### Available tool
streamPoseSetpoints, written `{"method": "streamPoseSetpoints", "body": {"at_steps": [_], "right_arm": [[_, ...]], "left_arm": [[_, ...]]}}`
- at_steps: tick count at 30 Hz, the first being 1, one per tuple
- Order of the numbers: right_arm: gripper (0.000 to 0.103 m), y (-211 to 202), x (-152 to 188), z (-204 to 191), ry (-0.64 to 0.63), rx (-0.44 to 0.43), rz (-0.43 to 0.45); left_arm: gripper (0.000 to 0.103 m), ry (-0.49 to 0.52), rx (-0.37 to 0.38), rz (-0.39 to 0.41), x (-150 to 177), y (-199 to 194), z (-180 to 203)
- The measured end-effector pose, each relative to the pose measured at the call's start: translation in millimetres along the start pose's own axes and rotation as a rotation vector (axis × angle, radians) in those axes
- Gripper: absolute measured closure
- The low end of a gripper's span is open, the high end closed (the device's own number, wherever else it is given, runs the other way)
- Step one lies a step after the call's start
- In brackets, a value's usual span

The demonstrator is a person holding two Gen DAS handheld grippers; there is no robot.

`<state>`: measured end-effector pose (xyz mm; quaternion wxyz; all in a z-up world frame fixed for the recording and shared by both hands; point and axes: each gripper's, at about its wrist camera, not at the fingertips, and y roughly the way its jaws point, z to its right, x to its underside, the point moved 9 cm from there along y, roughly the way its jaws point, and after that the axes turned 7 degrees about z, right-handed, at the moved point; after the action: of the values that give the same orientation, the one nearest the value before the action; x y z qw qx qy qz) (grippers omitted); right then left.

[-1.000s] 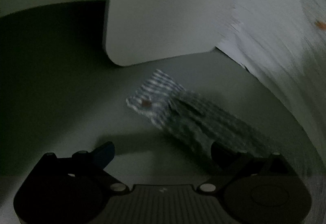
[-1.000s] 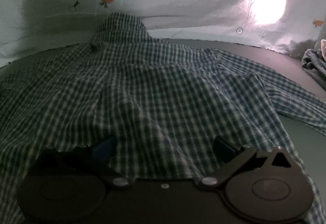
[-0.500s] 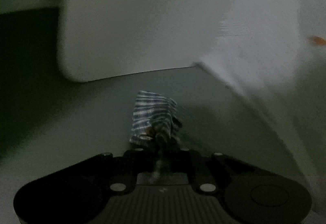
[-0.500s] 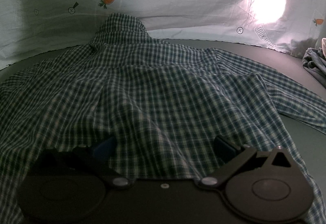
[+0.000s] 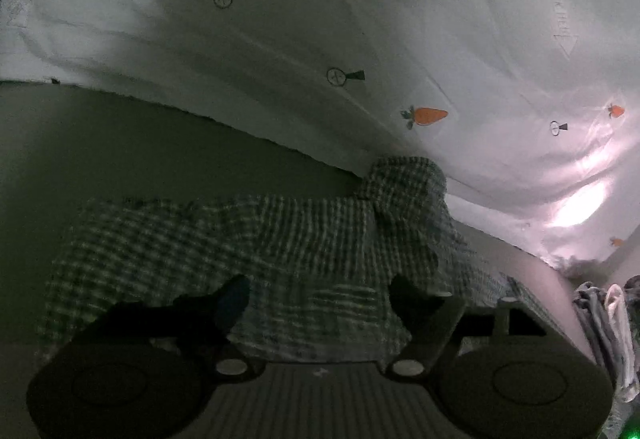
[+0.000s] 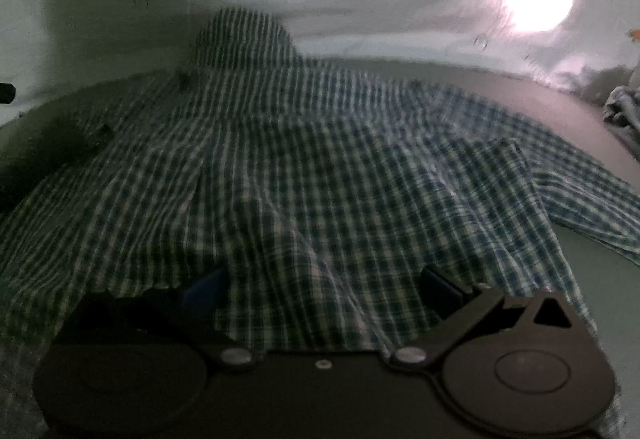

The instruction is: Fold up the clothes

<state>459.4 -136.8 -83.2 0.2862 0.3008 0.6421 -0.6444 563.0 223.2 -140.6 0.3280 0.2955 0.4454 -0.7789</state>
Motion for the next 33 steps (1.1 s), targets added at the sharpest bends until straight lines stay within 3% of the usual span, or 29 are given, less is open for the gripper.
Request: {"method": "streamPoseSetpoints", "body": {"at_steps": [3, 6, 9, 11, 13, 16, 18, 23, 33], "right_arm": [[0.002, 2.0, -5.9, 0.0, 0.018, -0.024, -0.062], [0.021, -3.3, -18.9, 0.1, 0.191, -0.113, -0.056], [0.022, -9.4, -36.6, 2.2, 0.499, -0.246, -0.013], [0.026, -1.6, -38.9, -10.3, 0.703, -0.369, -0.066], [0.055, 5.9, -42.8, -22.7, 0.907, -0.496, -0.128], [0.059, 24.7, -39.3, -45.9, 1.221, -0.654, -0.237], [0.059, 42.0, -31.5, -67.1, 1.36, -0.699, -0.312], [0.059, 73.3, -21.7, -119.5, 1.448, -0.698, -0.461], [0.058, 95.5, -22.5, -175.6, 1.434, -0.562, -0.557]], "left_arm": [[0.012, -0.082, -0.048, -0.009, 2.7, -12.8, -20.6], [0.012, -0.163, -0.201, -0.054, 9.9, -22.1, -60.2], [0.012, -0.242, -0.29, -0.098, 26.0, -32.3, -90.2], [0.012, -0.307, -0.331, -0.104, 35.0, -38.3, -103.6], [0.012, -0.331, -0.346, -0.125, 42.9, -38.4, -108.6], [0.009, -0.308, -0.352, -0.139, 43.4, -33.2, -105.8], [0.007, -0.29, -0.356, -0.149, 42.8, -30.2, -107.3], [0.001, -0.281, -0.351, -0.155, 43.6, -32.6, -106.1], [0.0, -0.352, -0.348, -0.149, 42.8, -40.4, -113.9]]}}
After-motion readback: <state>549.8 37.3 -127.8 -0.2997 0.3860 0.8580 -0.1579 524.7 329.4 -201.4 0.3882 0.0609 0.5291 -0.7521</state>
